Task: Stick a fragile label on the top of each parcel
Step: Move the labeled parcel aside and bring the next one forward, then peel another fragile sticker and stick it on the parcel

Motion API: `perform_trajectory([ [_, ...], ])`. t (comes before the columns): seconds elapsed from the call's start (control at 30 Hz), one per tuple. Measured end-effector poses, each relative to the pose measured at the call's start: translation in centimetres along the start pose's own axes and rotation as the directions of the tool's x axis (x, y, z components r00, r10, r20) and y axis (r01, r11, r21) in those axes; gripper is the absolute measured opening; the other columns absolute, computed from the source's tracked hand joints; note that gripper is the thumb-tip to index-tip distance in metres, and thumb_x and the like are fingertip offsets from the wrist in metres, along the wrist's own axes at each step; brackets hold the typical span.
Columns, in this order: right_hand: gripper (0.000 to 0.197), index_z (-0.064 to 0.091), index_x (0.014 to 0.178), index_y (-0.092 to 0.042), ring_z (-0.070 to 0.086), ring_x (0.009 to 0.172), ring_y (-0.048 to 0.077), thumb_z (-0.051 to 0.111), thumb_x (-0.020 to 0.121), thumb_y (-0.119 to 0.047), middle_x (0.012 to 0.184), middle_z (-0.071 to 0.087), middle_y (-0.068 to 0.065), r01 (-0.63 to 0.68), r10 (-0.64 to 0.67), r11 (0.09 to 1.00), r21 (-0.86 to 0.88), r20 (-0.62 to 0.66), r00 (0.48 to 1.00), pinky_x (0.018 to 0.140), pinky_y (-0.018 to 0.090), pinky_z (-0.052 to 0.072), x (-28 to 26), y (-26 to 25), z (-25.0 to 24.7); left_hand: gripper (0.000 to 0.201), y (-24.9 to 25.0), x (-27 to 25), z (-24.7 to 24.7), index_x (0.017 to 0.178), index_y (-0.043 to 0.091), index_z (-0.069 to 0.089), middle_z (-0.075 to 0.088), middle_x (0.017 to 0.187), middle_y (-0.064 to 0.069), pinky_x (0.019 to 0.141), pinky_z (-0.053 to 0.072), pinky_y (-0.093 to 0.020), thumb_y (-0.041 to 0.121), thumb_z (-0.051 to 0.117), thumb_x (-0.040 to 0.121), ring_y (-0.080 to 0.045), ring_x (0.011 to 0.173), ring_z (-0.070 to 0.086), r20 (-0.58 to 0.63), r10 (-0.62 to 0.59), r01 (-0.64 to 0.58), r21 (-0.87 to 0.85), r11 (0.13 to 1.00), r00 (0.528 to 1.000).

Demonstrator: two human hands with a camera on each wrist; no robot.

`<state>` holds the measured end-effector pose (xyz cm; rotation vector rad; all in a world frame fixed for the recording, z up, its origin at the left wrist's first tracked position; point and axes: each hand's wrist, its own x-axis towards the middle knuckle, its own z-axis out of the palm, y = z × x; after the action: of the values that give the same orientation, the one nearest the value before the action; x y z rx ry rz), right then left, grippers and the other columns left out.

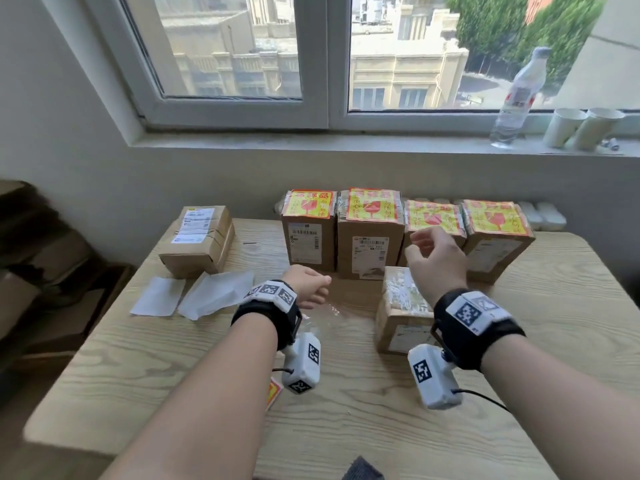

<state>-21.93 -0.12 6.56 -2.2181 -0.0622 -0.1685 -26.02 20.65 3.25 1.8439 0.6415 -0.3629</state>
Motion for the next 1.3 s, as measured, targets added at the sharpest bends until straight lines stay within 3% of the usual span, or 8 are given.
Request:
perform_trajectory([
  [0.3, 0.024, 0.068, 0.102, -0.021, 0.062, 0.096, 0.018, 0.049, 0.09, -0.014, 0.103, 0.07, 0.001, 0.02, 0.046, 0.993, -0.12, 0.522, 0.851, 0.081, 0.028, 0.049, -2.1, -3.6, 12.8, 0.009, -9.0, -1.0, -10.1, 0.085, 0.011, 0.06, 0.058, 0.081, -0.008, 0.057, 0.038, -0.025, 0.015, 0.055, 0.091, -0.02, 0.068, 0.054, -0.212, -0.235, 0.226, -0.065, 0.972, 0.949],
  [0.47, 0.04, 0.068, 0.115, -0.013, 0.059, 0.116, 0.026, 0.04, 0.088, -0.003, 0.121, 0.066, 0.007, -0.065, 0.224, 0.961, -0.27, 0.616, 0.756, 0.104, 0.035, 0.044, -2.9, -1.5, 17.2, 0.035, -15.5, -1.4, -13.2, 0.11, 0.004, 0.067, 0.068, 0.108, -0.017, 0.087, 0.054, -0.036, 0.022, 0.069, 0.08, -0.03, 0.098, 0.067, -0.305, -0.397, 0.453, 0.141, 0.88, 0.866],
  [0.63, 0.022, 0.066, 0.096, 0.004, 0.062, 0.038, 0.015, 0.046, 0.091, 0.014, 0.075, 0.064, 0.014, -0.316, 0.477, 0.877, -0.362, 0.731, 0.487, 0.041, 0.022, 0.053, -4.0, 1.4, 20.0, 0.017, -19.7, -0.6, -13.0, 0.078, 0.032, 0.071, 0.071, 0.109, -0.002, 0.091, 0.054, -0.036, 0.033, 0.081, 0.065, -0.022, 0.097, 0.067, -0.201, -0.501, 0.539, 0.368, 0.757, 0.842],
  [0.73, 0.016, 0.066, 0.089, -0.005, 0.06, 0.041, 0.016, 0.056, 0.088, 0.009, 0.073, 0.063, 0.009, -0.302, 0.537, 0.841, -0.449, 0.76, 0.365, 0.041, 0.024, 0.051, -5.0, 2.3, 21.0, 0.024, -21.8, 1.7, -11.6, 0.073, 0.03, 0.067, 0.073, 0.088, 0.001, 0.08, 0.058, -0.035, 0.037, 0.082, 0.056, -0.02, 0.082, 0.069, -0.139, -0.484, 0.485, 0.489, 0.725, 0.864],
  [0.87, 0.036, 0.069, 0.072, -0.015, 0.053, 0.05, 0.01, 0.046, 0.082, 0.011, 0.05, 0.061, -0.008, -0.211, 0.522, 0.853, -0.478, 0.764, 0.38, 0.046, 0.017, 0.046, -5.5, 2.9, 22.1, 0.015, -19.5, 1.6, -10.6, 0.083, 0.011, 0.069, 0.071, 0.083, -0.003, 0.068, 0.052, -0.026, 0.024, 0.063, 0.078, -0.023, 0.079, 0.067, -0.156, -0.367, 0.39, 0.55, 0.739, 0.917],
  [0.97, 0.038, 0.066, 0.071, -0.008, 0.066, 0.07, 0.024, 0.041, 0.078, 0.019, 0.074, 0.066, 0.011, -0.371, 0.475, 0.858, -0.355, 0.822, 0.312, 0.071, 0.035, 0.056, -6.0, 3.4, 22.8, 0.009, -18.8, 2.8, -11.1, 0.078, 0.017, 0.058, 0.063, 0.083, -0.001, 0.073, 0.047, -0.027, 0.021, 0.063, 0.085, -0.021, 0.082, 0.059, -0.11, -0.314, 0.331, 0.39, 0.859, 0.943],
  [1.17, 0.031, 0.057, 0.11, 0.013, 0.067, 0.045, 0.023, 0.038, 0.088, 0.023, 0.104, 0.061, 0.032, -0.617, 0.518, 0.726, -0.303, 0.831, 0.203, 0.038, 0.024, 0.052, -6.5, 1.6, 22.8, 0.013, -17.4, 5.1, -11.3, 0.087, 0.013, 0.041, 0.068, 0.073, -0.002, 0.068, 0.056, -0.022, 0.011, 0.052, 0.095, -0.009, 0.063, 0.066, -0.044, -0.205, 0.206, 0.046, 0.977, 0.978],
  [1.3, 0.012, 0.064, 0.093, 0.006, 0.066, 0.044, 0.017, 0.054, 0.09, 0.011, 0.085, 0.066, 0.02, -0.607, 0.57, 0.716, -0.345, 0.79, 0.224, 0.037, 0.021, 0.049, -6.7, 1.2, 23.5, 0.005, -16.0, 5.4, -11.6, 0.098, 0.01, 0.042, 0.072, 0.084, -0.008, 0.078, 0.055, -0.027, 0.012, 0.047, 0.099, -0.009, 0.067, 0.068, 0.028, -0.2, 0.201, -0.066, 0.977, 0.979],
])
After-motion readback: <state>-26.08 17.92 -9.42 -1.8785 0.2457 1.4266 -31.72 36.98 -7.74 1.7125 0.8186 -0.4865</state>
